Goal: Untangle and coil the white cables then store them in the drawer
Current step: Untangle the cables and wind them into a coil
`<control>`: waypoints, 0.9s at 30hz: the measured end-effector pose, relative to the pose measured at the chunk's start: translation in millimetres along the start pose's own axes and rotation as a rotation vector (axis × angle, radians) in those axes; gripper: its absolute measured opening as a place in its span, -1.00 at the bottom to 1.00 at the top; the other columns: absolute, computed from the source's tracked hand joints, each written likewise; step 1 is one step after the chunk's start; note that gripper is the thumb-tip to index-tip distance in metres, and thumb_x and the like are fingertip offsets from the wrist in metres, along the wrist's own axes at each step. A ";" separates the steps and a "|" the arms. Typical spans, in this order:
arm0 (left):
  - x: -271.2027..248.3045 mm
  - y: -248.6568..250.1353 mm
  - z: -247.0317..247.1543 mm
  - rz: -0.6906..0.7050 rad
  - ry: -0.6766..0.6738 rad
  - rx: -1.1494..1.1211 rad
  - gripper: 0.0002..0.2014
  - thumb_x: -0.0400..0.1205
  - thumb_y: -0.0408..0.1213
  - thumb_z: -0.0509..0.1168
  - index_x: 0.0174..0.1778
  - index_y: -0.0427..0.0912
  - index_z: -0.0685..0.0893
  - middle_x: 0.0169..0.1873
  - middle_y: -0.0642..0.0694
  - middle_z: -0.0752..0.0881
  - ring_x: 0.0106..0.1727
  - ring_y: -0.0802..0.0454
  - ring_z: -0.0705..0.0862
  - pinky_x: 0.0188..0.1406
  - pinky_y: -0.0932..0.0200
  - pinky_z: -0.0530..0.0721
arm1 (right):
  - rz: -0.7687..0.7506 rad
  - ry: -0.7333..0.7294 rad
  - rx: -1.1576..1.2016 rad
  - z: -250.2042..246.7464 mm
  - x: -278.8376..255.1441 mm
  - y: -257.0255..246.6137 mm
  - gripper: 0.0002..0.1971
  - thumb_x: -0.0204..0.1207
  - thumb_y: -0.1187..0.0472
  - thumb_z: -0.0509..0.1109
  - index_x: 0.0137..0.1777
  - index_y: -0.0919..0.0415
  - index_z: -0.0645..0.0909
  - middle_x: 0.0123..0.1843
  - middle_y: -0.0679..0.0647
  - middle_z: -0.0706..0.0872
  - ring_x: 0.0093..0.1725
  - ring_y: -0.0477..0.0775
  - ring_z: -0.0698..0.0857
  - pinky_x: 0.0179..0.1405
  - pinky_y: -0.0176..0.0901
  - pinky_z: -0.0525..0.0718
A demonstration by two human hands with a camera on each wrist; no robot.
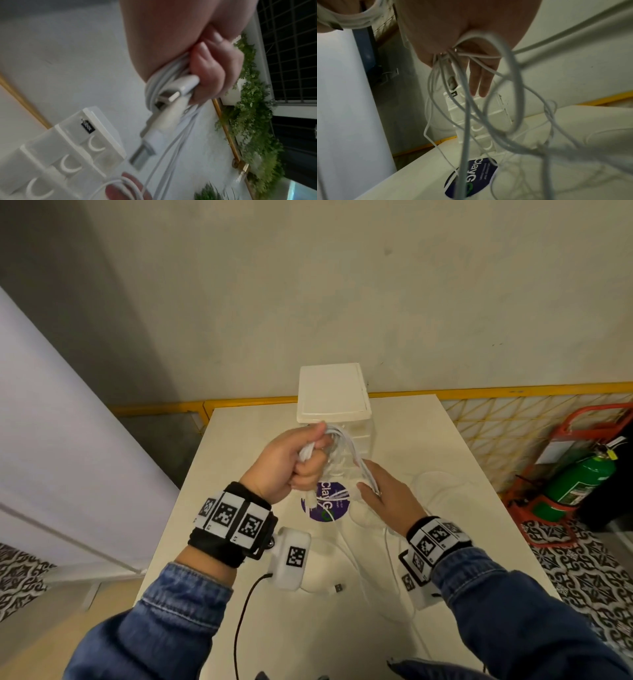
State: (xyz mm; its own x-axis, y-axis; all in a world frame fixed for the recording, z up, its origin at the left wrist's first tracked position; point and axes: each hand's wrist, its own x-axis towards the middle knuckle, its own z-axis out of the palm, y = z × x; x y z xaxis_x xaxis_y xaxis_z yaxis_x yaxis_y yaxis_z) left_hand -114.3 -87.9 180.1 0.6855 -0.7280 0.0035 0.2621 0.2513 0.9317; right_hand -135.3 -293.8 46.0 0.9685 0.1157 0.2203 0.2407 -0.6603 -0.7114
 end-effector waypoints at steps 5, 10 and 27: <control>-5.4 17.5 -17.8 0.213 0.154 -0.170 -0.66 0.64 -0.09 -0.02 -0.43 -0.07 0.44 -0.69 0.03 0.05 -0.73 0.09 -0.02 -0.73 0.38 -0.03 | 0.013 0.054 -0.038 -0.4 -4.0 5.8 -0.53 0.57 -0.19 0.06 0.23 0.10 0.57 -0.10 0.03 0.77 -0.12 0.10 0.70 -0.04 -0.06 0.61; -8.5 22.5 -27.6 0.352 0.323 -0.215 -0.62 0.73 -0.11 -0.13 -0.40 -0.07 0.34 -0.72 0.04 0.07 -0.74 0.09 -0.01 -0.78 0.36 0.00 | 0.017 -0.047 -0.134 1.4 -10.6 29.0 -0.59 0.61 -0.12 0.06 0.16 0.12 0.59 -0.12 0.12 0.78 -0.14 0.13 0.71 -0.11 -0.03 0.63; -0.1 16.5 -1.2 0.145 0.135 0.080 -0.69 0.69 -0.09 -0.05 -0.35 -0.09 0.34 -0.75 0.14 0.27 -0.76 0.21 0.13 -0.67 0.32 -0.04 | 0.089 -0.081 0.382 -4.6 1.0 -36.1 -0.57 0.35 0.05 0.55 0.19 -0.24 0.54 0.26 -0.08 0.65 0.16 -0.23 0.62 0.24 -0.21 0.54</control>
State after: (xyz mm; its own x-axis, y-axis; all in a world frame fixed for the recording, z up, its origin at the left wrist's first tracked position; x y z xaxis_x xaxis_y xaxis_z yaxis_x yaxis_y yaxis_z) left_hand -109.2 -83.0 195.1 0.7985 -0.5943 0.0961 0.1028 0.2918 0.9509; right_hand -143.3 -273.2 74.9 0.9848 0.1390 0.1044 0.1473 -0.3484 -0.9257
